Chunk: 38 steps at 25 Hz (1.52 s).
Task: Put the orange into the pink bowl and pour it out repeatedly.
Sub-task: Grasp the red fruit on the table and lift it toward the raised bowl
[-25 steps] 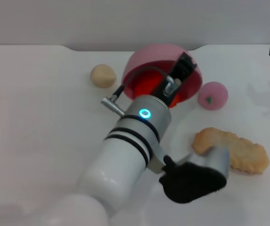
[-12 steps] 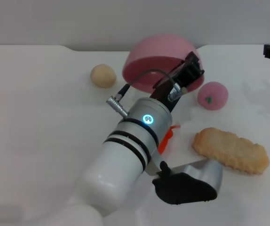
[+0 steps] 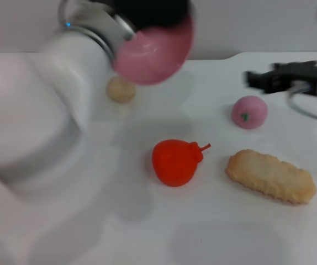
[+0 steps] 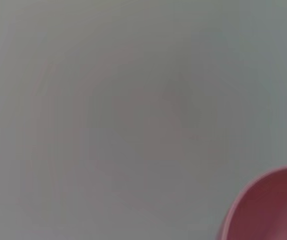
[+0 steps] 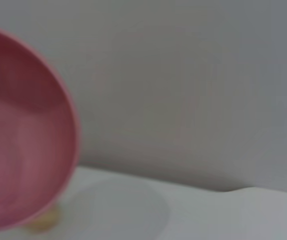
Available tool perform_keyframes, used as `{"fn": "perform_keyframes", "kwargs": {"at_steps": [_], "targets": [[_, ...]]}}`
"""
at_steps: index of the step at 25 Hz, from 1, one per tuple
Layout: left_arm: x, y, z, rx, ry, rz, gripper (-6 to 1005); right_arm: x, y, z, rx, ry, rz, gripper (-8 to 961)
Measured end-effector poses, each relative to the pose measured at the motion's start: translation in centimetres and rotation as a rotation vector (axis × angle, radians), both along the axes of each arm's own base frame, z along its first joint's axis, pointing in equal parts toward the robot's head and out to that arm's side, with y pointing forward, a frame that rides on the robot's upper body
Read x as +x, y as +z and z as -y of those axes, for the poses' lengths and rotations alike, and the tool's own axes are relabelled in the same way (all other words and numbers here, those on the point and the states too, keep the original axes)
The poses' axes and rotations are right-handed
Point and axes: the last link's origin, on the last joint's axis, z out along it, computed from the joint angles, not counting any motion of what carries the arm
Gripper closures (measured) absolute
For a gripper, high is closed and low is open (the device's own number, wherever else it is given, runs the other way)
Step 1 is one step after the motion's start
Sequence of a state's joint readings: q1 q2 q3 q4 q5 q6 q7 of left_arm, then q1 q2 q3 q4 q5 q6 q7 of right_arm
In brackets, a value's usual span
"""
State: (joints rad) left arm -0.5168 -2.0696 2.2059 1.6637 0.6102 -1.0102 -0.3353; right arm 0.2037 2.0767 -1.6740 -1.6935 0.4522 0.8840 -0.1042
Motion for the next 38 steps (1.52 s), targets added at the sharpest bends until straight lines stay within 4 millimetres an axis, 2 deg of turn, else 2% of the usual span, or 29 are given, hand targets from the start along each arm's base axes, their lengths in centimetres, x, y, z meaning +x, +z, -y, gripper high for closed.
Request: {"fn": "perform_keyframes", "kwargs": {"at_steps": [4, 5, 6, 7, 9, 15, 25, 30, 33, 38], "targets": [[-3.4, 2.3, -1.7, -0.131, 0.306, 0.246, 940, -2.1, -3.4, 0.4, -0.109, 0.065, 0.0, 332], [-3.9, 2.4, -1.7, -0.144, 0.344, 0.272, 940, -2.6, -4.1, 0.5, -0.134, 0.08, -0.003, 332], [-3.9, 2.4, -1.7, -0.144, 0.344, 0.272, 940, -3.5, -5.8, 0.9, -0.186, 0.105, -0.008, 331], [-4.9, 2.9, -1.9, -0.143, 0.41, 0.301, 940, -3.5, -5.8, 0.9, -0.186, 0.105, -0.008, 331], [-6.4, 3.6, -2.1, -0.129, 0.498, 0.315, 939, -3.8, -7.2, 1.0, -0.233, 0.11, 0.0, 330], [-8.6, 4.5, -2.7, -0.1, 0.586, 0.322, 937, -3.4, -10.0, 1.0, -0.33, 0.07, 0.003, 312], [-9.4, 5.1, -2.9, -0.077, 0.618, 0.309, 935, -1.9, -11.2, 1.2, -0.364, 0.015, 0.006, 350], [-9.5, 5.1, -2.8, -0.079, 0.621, 0.3, 933, -1.0, -12.5, 1.0, -0.396, -0.018, -0.008, 369], [-9.4, 4.9, -2.7, -0.09, 0.617, 0.288, 933, -0.9, -13.4, 0.8, -0.421, -0.021, 0.006, 381], [-9.3, 4.8, -2.7, -0.092, 0.615, 0.287, 931, -0.9, -13.7, 0.8, -0.429, -0.022, 0.014, 400]]}}
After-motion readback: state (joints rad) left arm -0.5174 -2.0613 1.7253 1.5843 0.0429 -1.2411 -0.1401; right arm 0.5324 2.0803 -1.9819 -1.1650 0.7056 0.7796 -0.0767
